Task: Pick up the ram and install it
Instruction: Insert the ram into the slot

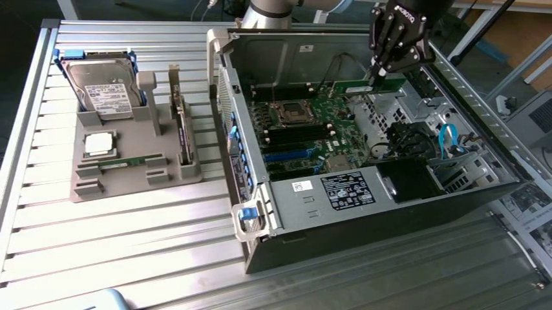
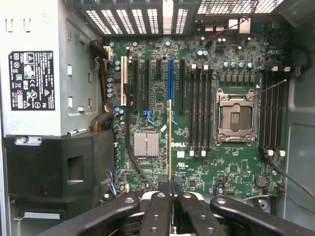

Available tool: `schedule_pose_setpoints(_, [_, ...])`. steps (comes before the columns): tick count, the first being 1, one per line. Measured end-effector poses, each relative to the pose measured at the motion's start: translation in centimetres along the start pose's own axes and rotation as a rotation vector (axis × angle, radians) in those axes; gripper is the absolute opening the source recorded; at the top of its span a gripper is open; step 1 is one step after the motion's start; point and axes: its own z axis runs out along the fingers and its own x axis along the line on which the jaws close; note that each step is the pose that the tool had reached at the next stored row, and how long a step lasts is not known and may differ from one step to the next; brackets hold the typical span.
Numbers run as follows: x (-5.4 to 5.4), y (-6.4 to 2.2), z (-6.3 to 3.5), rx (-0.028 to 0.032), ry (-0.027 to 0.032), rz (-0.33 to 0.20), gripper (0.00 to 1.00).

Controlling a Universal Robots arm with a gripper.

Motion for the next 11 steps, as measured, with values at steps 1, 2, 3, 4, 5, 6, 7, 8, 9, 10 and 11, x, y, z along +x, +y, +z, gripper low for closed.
schedule_pose_setpoints(1, [0.0, 0.02, 0.03, 0.0, 0.0, 0.0, 0.12])
schedule_pose_setpoints(2, [0.0, 0.03, 0.05, 0.0, 0.0, 0.0, 0.12])
schedule_pose_setpoints(3, [0.0, 0.05, 0.09, 0.0, 0.0, 0.0, 0.12])
schedule_pose_setpoints(4, [-0.01, 0.07, 0.12, 0.0, 0.0, 0.0, 0.12])
schedule_pose_setpoints(5, [-0.01, 0.09, 0.15, 0.0, 0.0, 0.0, 0.12])
schedule_pose_setpoints(6, [-0.01, 0.1, 0.18, 0.0, 0.0, 0.0, 0.12])
schedule_pose_setpoints(7, [-0.01, 0.11, 0.2, 0.0, 0.0, 0.0, 0.12])
schedule_pose_setpoints(8, [-0.01, 0.12, 0.23, 0.0, 0.0, 0.0, 0.12])
schedule_pose_setpoints(9, [-0.01, 0.13, 0.25, 0.0, 0.0, 0.0, 0.12])
schedule_pose_setpoints(10, [-0.02, 0.14, 0.3, 0.0001, -0.0001, 0.0, 0.12])
schedule_pose_setpoints(11, [-0.02, 0.14, 0.32, 0.0, -0.0001, 0.0, 0.12])
